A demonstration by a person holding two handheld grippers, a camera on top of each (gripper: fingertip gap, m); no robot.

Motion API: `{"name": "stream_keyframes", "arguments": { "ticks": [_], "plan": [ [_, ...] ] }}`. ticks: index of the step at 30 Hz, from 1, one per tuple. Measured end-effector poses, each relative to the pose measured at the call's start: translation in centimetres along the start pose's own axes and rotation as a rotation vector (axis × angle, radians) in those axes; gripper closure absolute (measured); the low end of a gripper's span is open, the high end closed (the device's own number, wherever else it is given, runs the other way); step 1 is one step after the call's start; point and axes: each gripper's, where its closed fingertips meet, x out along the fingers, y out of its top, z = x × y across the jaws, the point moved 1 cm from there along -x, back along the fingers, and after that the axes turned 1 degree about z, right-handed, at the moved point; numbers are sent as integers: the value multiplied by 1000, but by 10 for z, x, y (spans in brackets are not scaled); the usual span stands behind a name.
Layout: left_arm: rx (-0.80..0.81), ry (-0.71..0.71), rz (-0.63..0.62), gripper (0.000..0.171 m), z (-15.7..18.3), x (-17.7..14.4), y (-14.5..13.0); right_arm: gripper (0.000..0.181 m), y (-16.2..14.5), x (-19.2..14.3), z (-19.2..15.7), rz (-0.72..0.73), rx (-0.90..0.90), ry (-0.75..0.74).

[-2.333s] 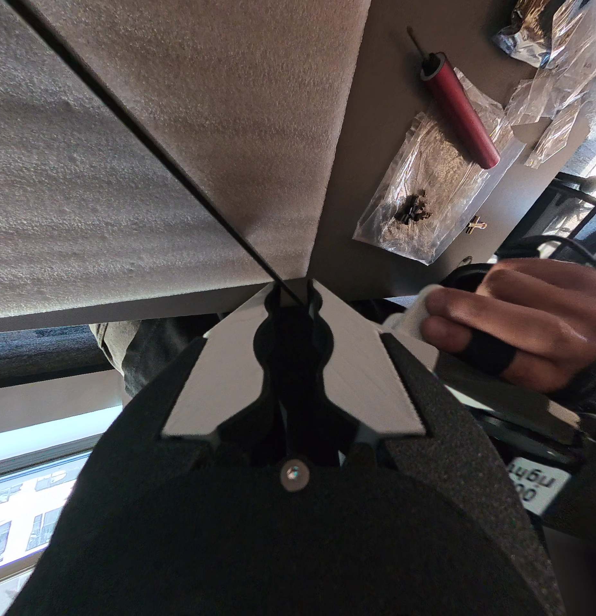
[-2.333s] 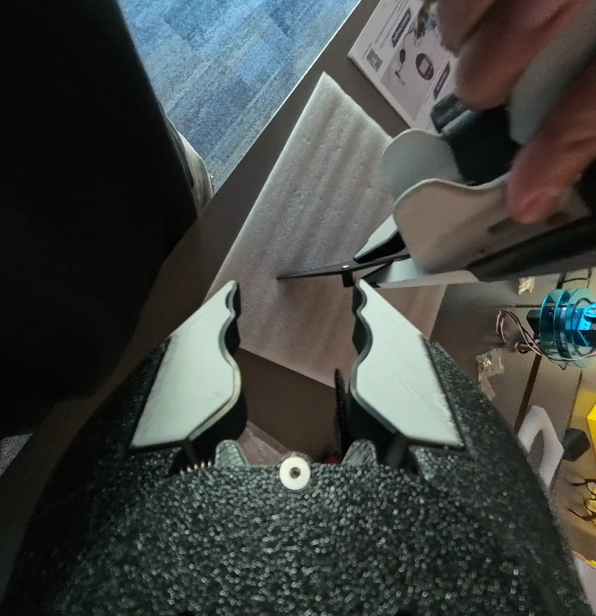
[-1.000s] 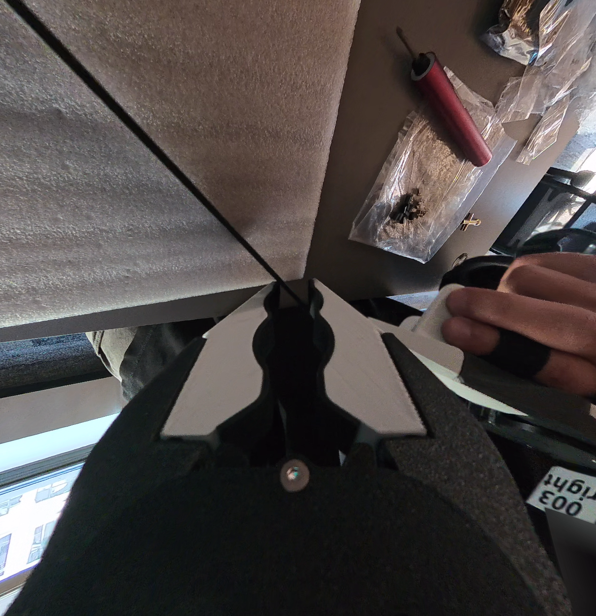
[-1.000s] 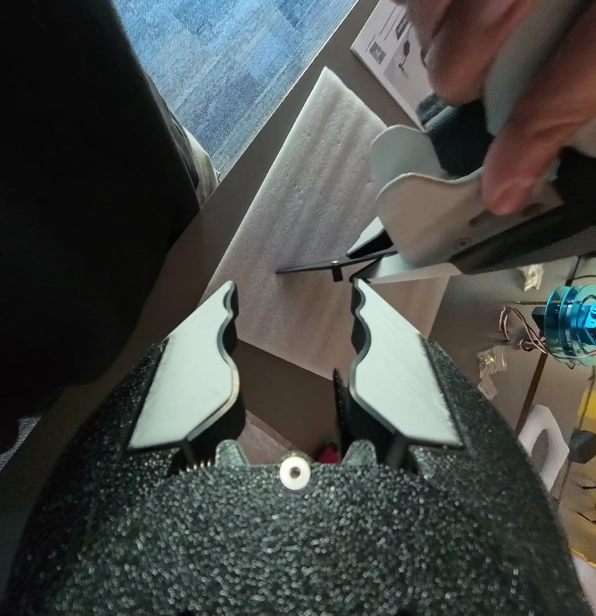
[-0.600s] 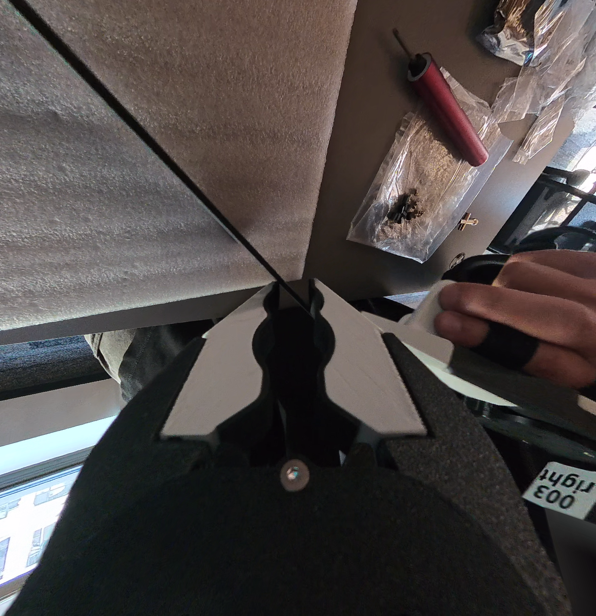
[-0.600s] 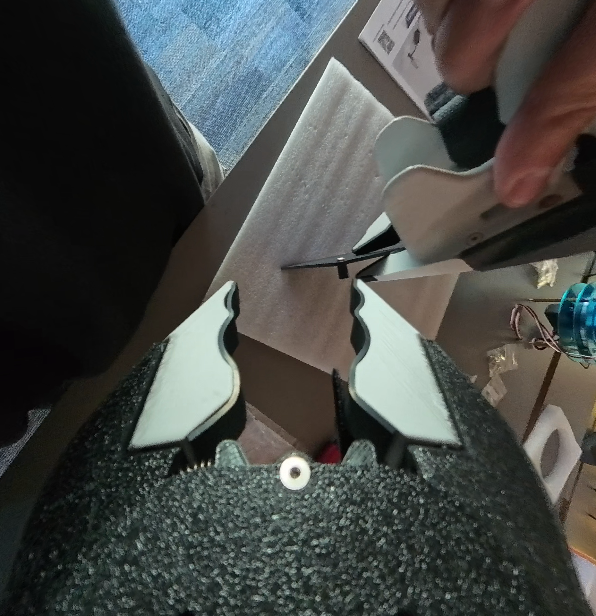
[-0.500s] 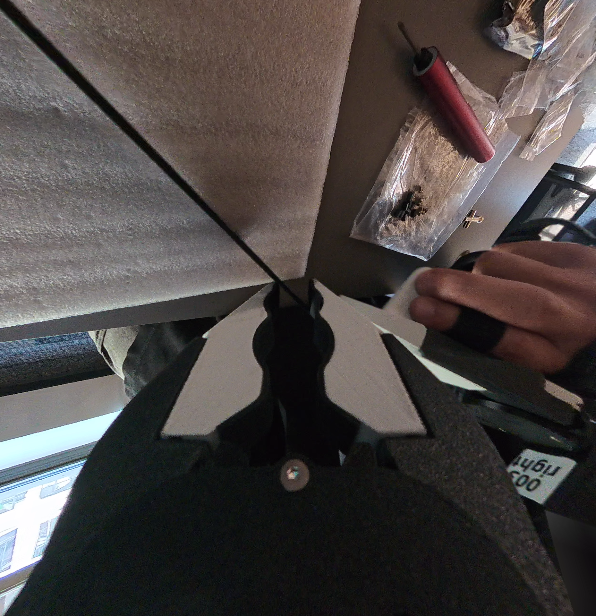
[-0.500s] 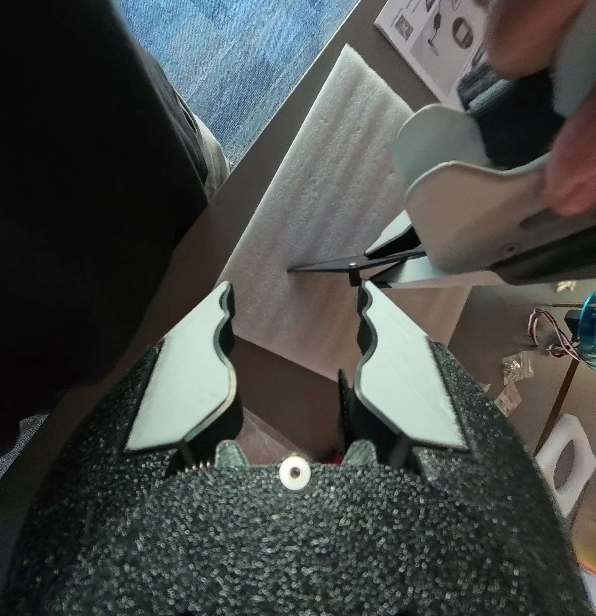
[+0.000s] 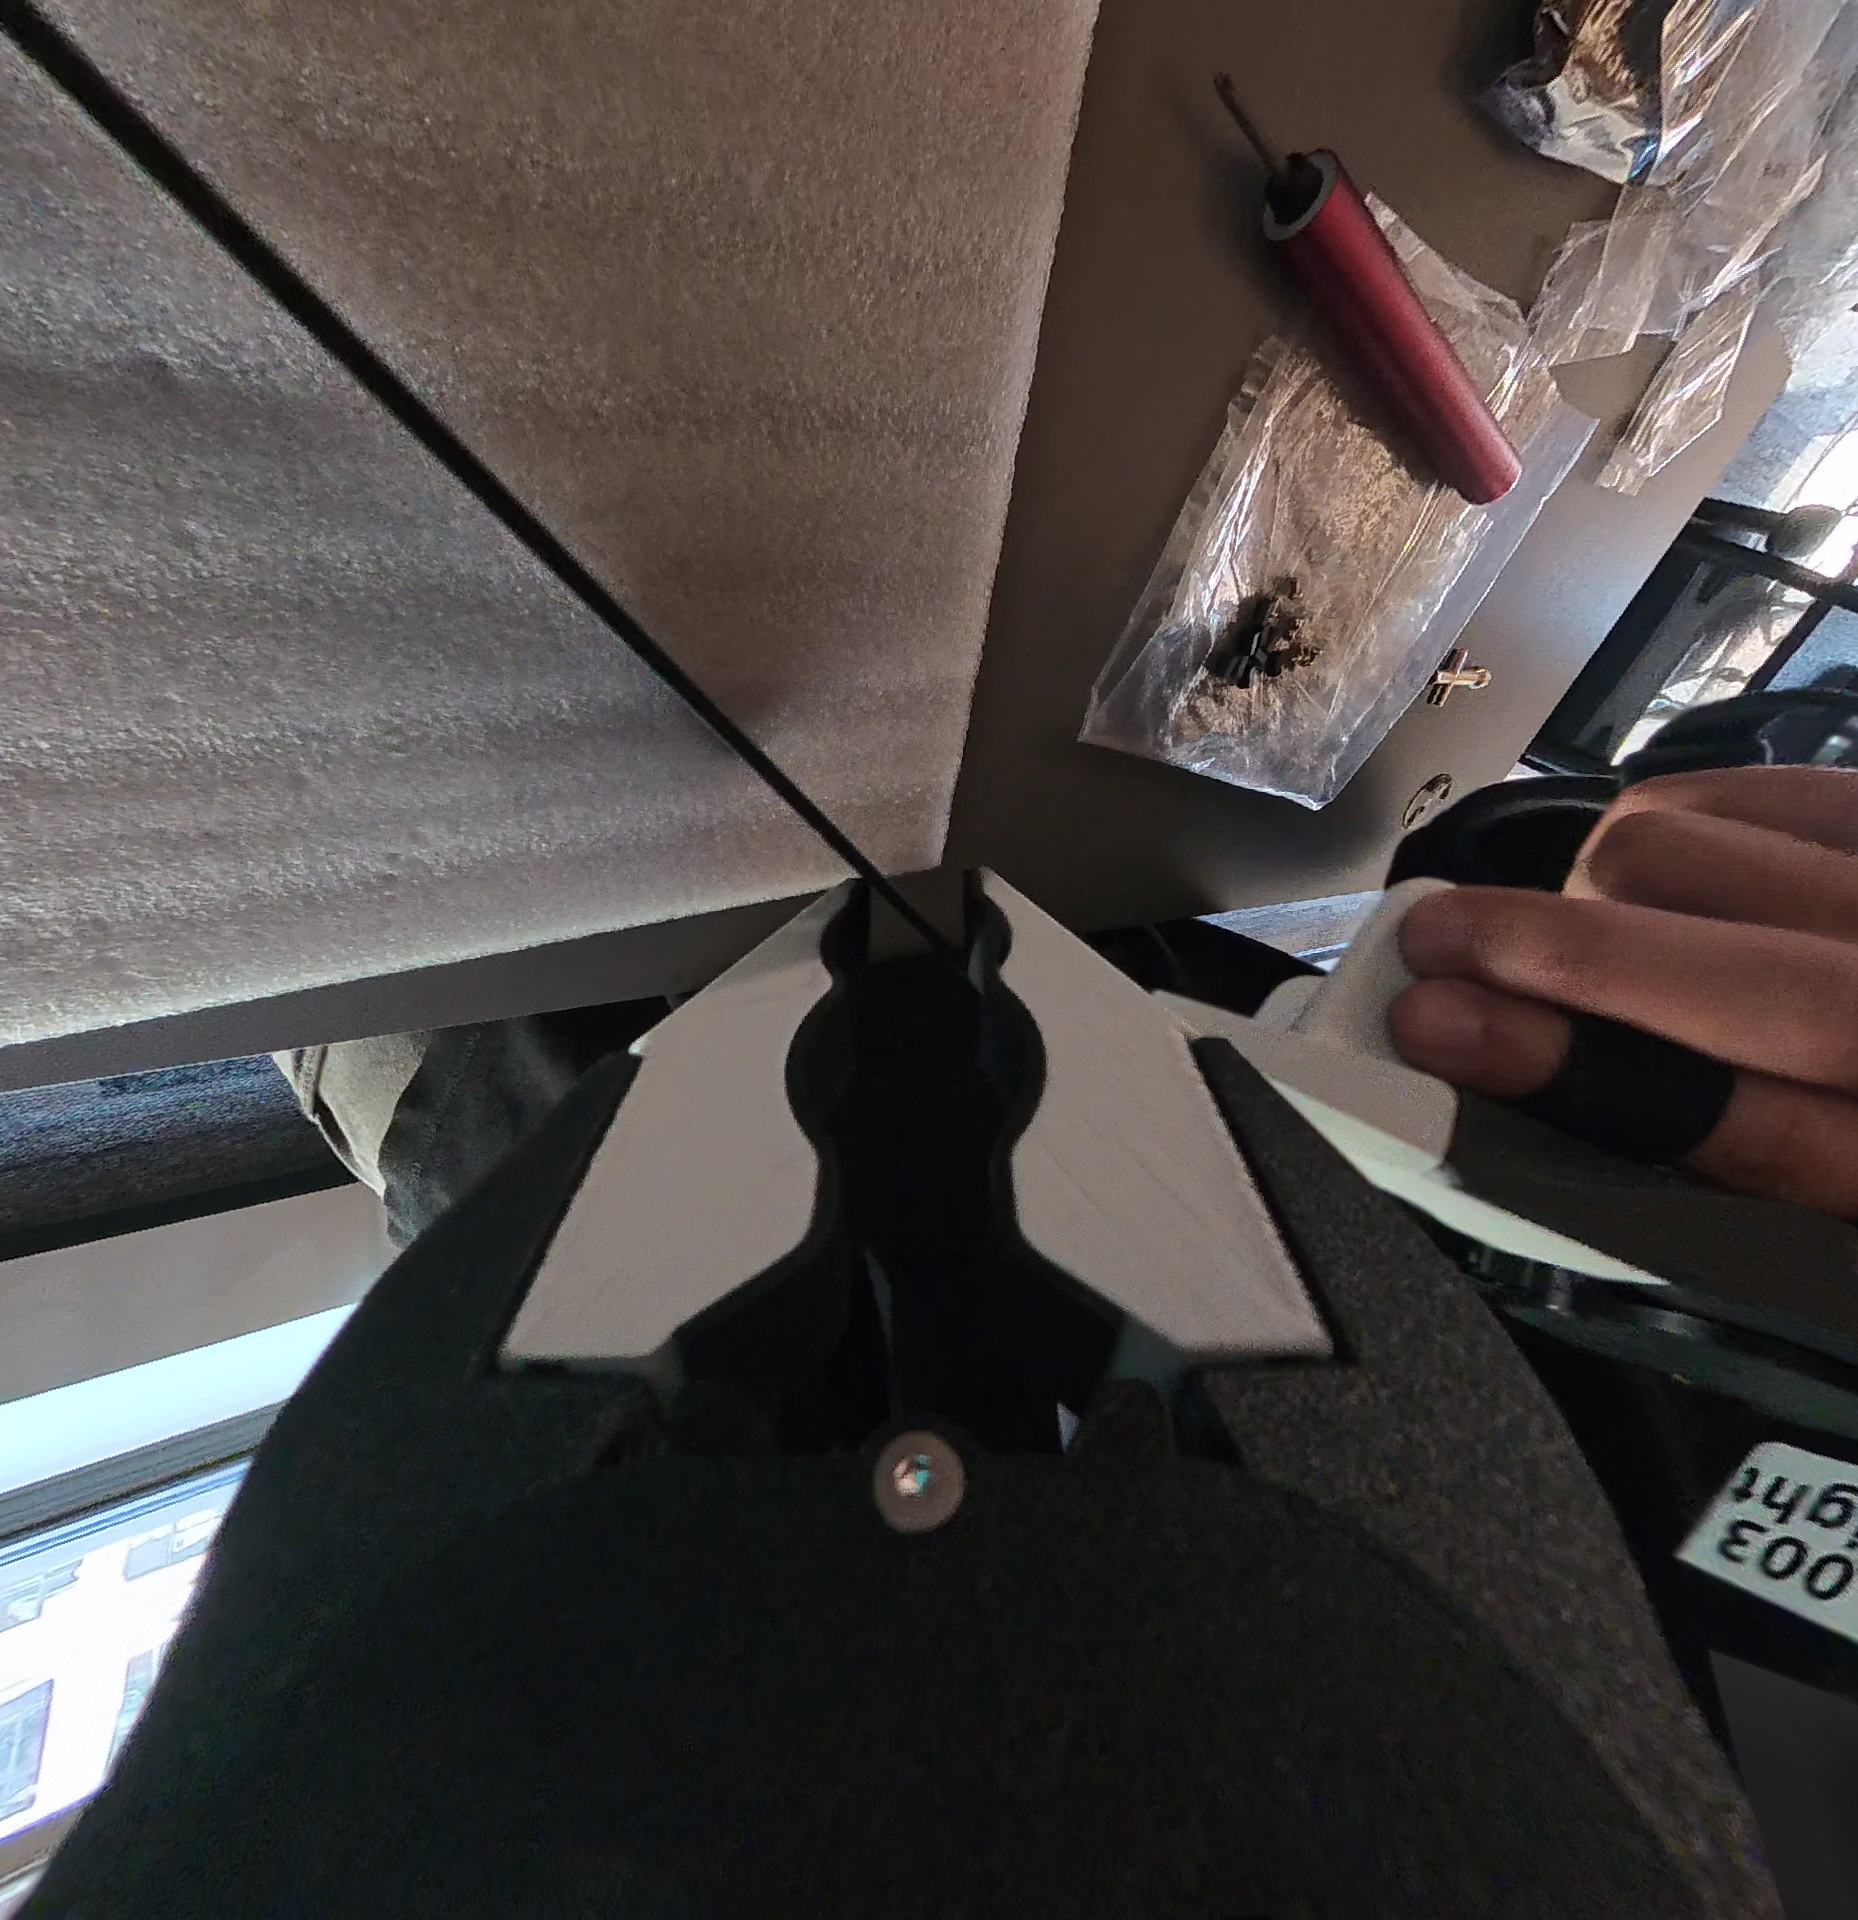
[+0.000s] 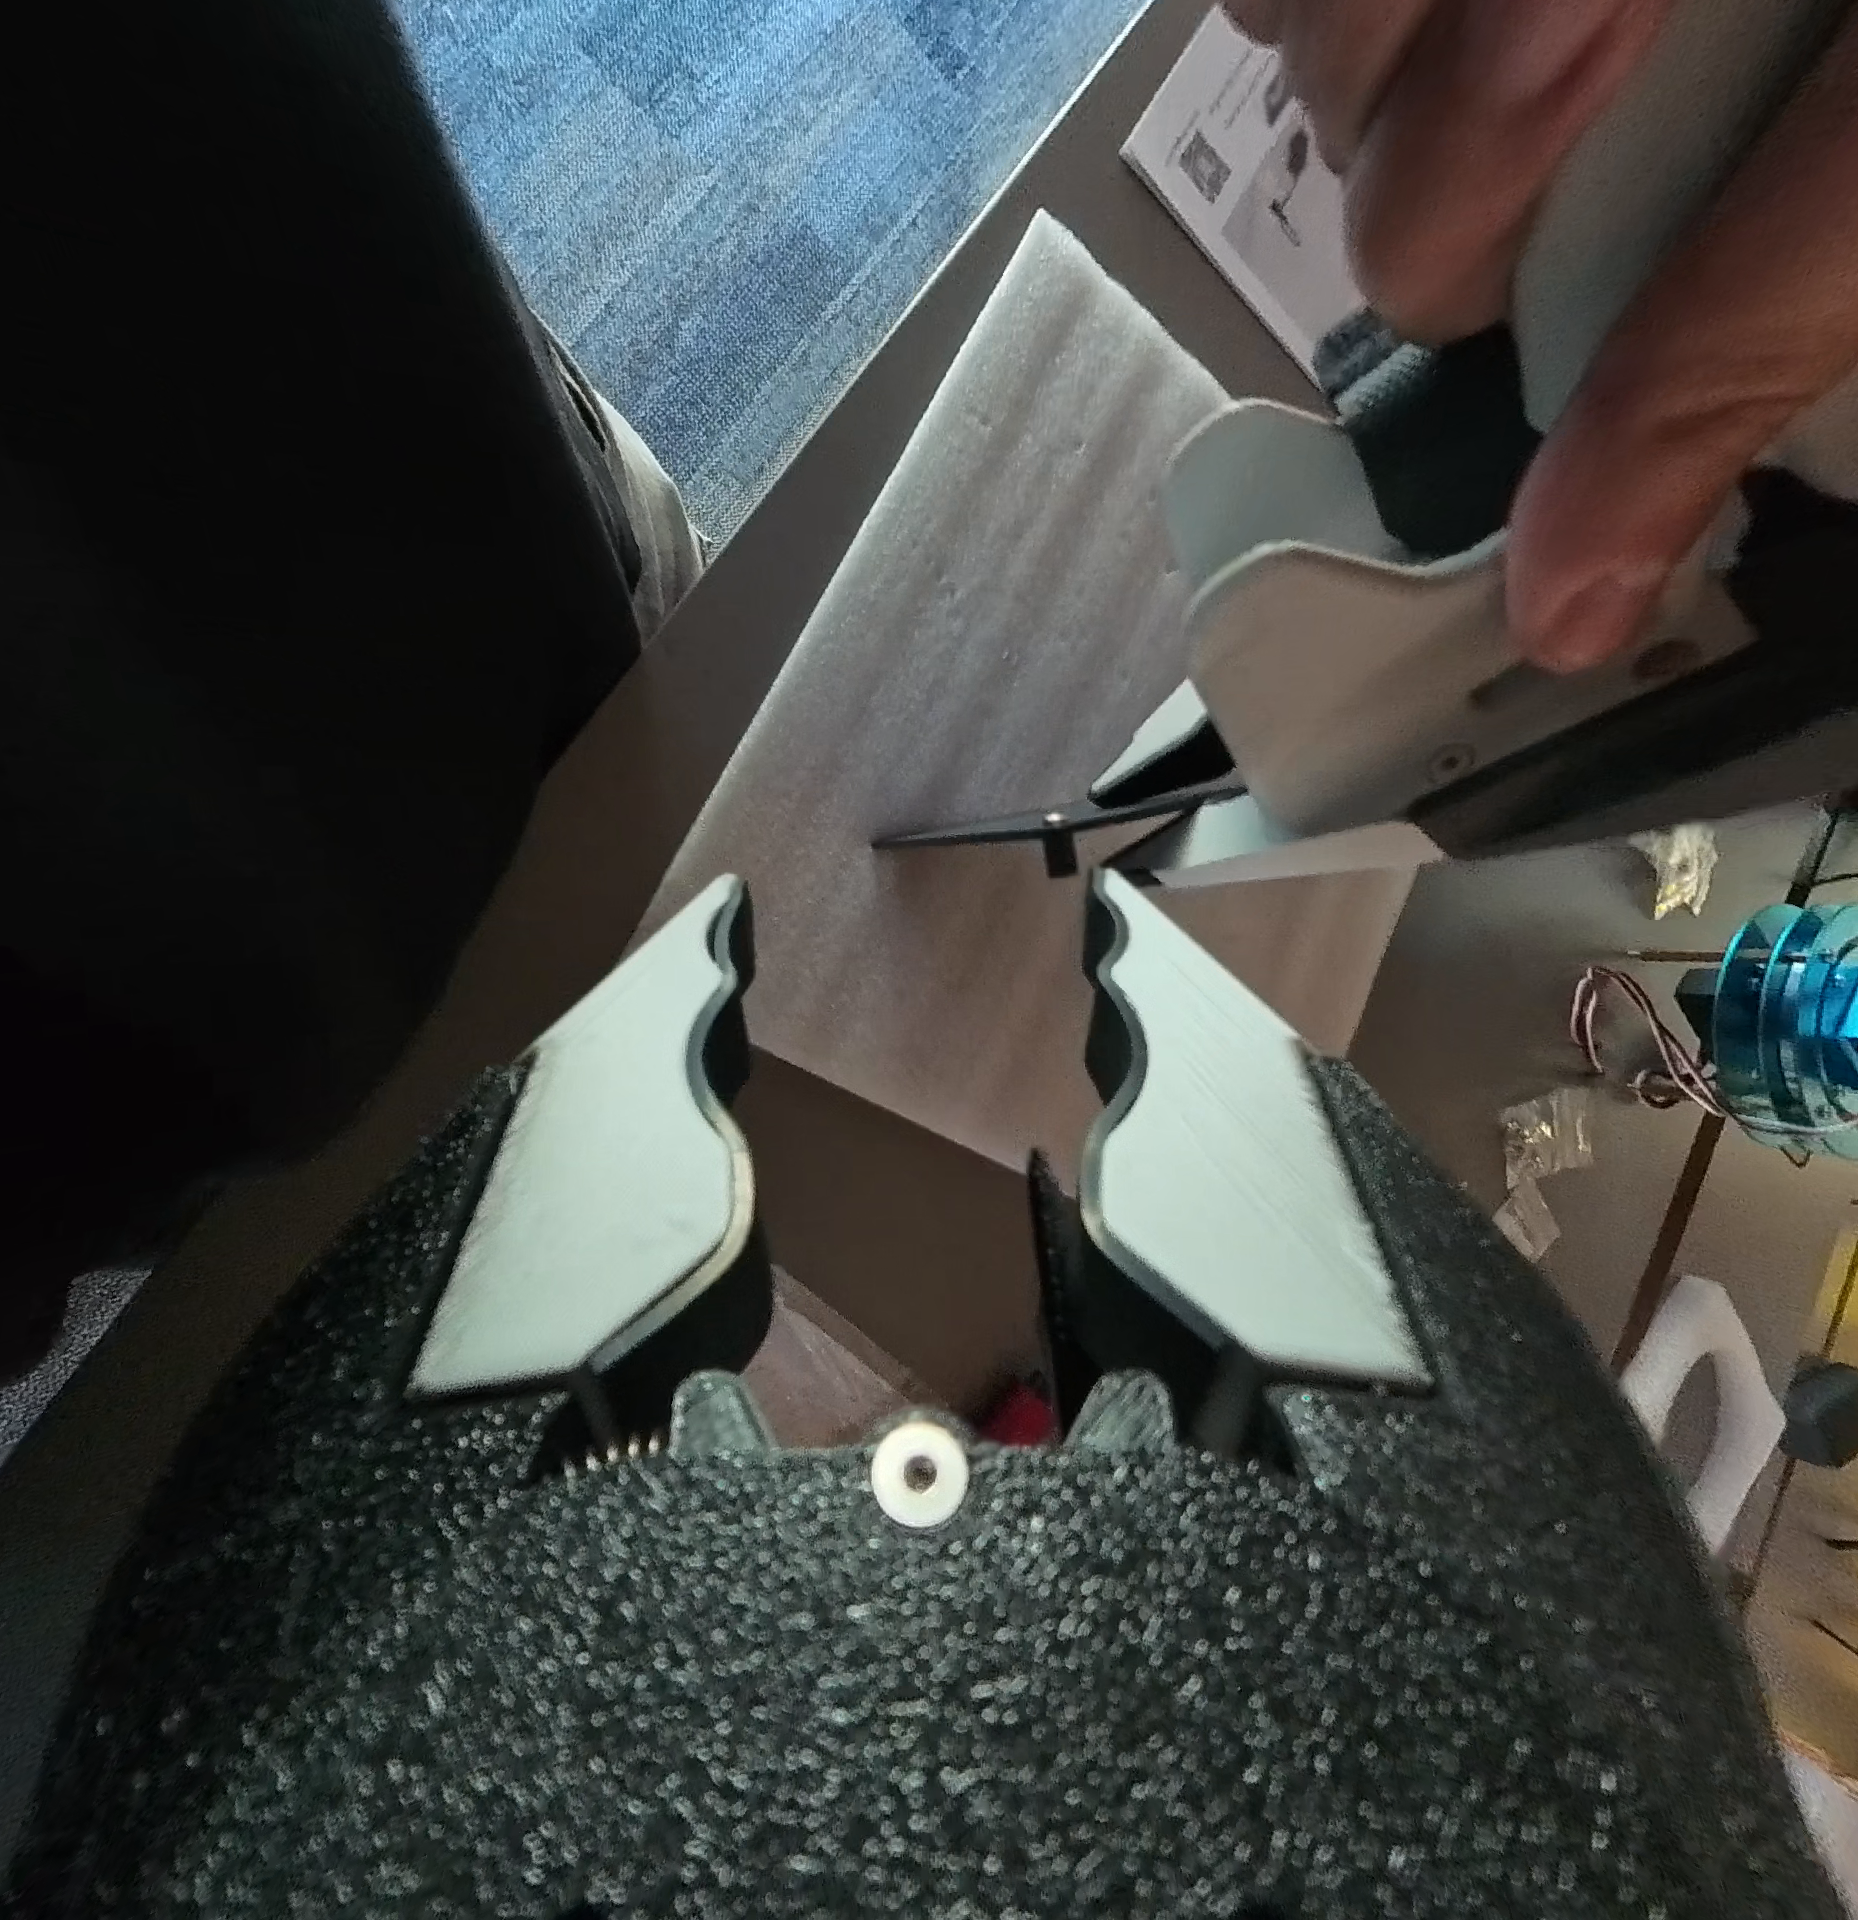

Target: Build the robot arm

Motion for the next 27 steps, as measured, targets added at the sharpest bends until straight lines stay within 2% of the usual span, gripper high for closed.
{"name": "stream_keyframes", "arguments": {
  "ticks": [11,12,15,27],
  "plan": [
    [38,10,-8,153,3,3,2,114,-10,9,-4,-7,-11,62],
    [35,9,-10,148,3,3,2,113,-9,11,-4,-6,-10,66],
    [20,-3,-17,154,2,2,1,113,-8,14,-4,3,-2,79],
    [23,-5,-20,154,1,2,0,111,-9,23,-4,-17,15,98]
  ]
}}
